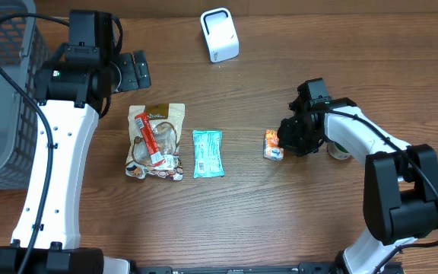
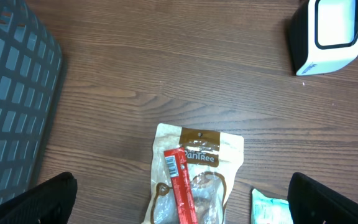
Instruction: Scan the item barcode
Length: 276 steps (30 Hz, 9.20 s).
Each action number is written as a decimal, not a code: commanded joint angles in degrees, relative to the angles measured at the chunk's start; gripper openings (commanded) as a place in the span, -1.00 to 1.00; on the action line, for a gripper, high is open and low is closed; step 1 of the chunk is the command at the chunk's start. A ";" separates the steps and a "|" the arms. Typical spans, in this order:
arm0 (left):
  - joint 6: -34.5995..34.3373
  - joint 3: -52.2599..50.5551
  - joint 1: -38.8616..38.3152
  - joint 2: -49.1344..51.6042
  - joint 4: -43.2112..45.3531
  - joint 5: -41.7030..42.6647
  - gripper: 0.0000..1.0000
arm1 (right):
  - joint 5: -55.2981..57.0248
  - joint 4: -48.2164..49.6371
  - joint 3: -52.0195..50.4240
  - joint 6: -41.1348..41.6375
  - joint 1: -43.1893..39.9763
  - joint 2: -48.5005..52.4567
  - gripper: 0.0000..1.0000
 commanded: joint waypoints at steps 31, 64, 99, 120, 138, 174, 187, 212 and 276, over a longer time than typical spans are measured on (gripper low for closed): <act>-0.76 0.74 0.04 0.09 0.04 -0.52 1.00 | 2.03 -23.06 33.92 -0.15 0.20 -2.84 -0.93; -0.76 0.74 0.04 0.09 0.02 -0.52 1.00 | 39.45 10.34 55.69 -22.95 12.02 13.31 -0.93; -0.76 0.74 0.04 0.09 0.04 -0.55 0.99 | 42.62 37.57 55.69 -67.58 17.62 34.64 -0.93; -0.76 0.74 0.04 0.09 0.04 -0.52 0.99 | 41.18 36.94 55.69 -60.08 17.62 34.67 -0.93; -0.76 0.74 0.04 0.09 0.04 -0.52 1.00 | 32.98 -0.61 55.76 -16.50 15.02 12.13 -0.93; -0.76 0.74 0.04 0.09 0.04 -0.52 1.00 | 21.46 -26.29 31.15 -5.25 -3.61 11.32 0.44; -0.76 0.74 0.04 0.09 0.04 -0.52 1.00 | -3.87 -28.11 36.26 -4.02 6.95 3.87 0.33; -1.64 0.31 -0.55 0.76 -5.55 20.41 0.48 | 3.72 -29.35 32.50 4.94 14.38 3.87 0.27; -7.19 -17.59 -16.48 25.38 6.45 11.91 -0.78 | 4.96 -18.53 21.35 4.98 12.09 3.87 0.27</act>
